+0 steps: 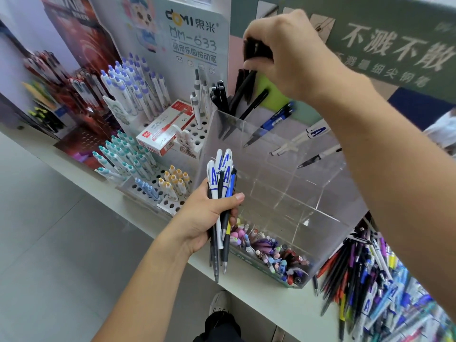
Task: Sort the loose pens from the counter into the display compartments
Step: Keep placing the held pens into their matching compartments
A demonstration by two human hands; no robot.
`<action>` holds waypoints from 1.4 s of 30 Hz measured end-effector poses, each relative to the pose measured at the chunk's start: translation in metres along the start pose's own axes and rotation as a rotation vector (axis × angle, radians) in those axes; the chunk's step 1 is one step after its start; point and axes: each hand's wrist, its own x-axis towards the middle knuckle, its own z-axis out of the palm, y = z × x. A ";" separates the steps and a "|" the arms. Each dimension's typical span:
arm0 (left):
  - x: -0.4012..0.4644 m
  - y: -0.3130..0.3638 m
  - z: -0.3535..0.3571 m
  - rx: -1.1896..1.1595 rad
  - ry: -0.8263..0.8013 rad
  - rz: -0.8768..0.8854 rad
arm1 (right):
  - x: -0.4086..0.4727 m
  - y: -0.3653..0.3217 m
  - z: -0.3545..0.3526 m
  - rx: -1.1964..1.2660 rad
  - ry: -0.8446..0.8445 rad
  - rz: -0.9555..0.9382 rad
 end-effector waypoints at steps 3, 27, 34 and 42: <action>-0.001 -0.001 -0.004 -0.007 -0.001 -0.005 | -0.002 0.001 -0.005 -0.024 -0.037 -0.090; 0.002 0.001 -0.005 -0.030 -0.025 -0.064 | -0.010 -0.007 0.022 0.033 -0.145 0.114; -0.004 -0.004 0.008 0.133 -0.143 0.013 | -0.106 -0.041 0.009 0.465 -0.034 0.435; -0.008 -0.013 0.042 0.280 -0.368 -0.081 | -0.188 -0.023 0.042 1.216 -0.247 0.998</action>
